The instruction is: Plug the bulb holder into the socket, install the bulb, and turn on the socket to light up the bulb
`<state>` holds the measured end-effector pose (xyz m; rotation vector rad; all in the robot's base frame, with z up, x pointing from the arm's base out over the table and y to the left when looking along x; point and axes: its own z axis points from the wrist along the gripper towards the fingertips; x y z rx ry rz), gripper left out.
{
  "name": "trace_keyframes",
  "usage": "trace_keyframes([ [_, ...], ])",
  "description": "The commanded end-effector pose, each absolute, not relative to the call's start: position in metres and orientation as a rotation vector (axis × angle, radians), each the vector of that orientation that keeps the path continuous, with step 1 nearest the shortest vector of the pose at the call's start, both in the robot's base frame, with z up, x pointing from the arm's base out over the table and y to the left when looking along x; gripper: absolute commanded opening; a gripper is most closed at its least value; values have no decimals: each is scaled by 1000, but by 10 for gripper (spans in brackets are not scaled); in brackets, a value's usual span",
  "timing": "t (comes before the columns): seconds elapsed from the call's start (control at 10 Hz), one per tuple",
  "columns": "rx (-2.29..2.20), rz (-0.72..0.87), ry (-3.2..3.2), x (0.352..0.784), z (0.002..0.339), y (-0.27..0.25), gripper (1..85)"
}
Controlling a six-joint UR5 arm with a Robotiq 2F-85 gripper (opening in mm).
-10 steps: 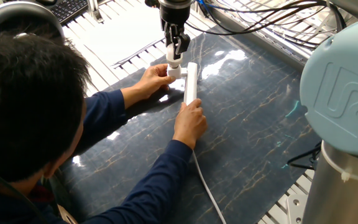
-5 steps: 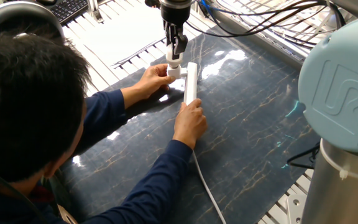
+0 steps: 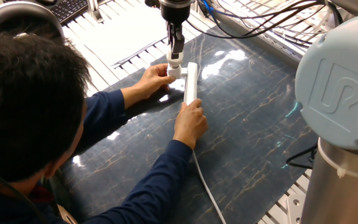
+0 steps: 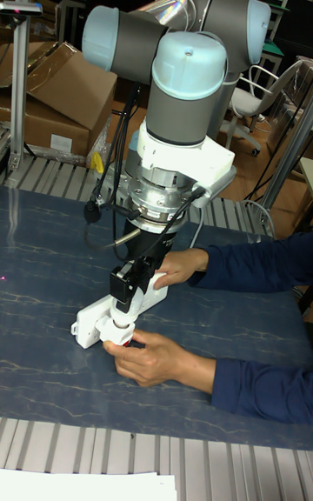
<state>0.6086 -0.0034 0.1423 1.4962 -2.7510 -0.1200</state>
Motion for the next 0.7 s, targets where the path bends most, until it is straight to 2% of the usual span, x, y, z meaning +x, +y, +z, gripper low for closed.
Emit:
trace_keyframes([
  [0.0,1412,-133,-2798,610,143,-1,10],
  [0.6,1339,-112,-2824,610,143,-4,10],
])
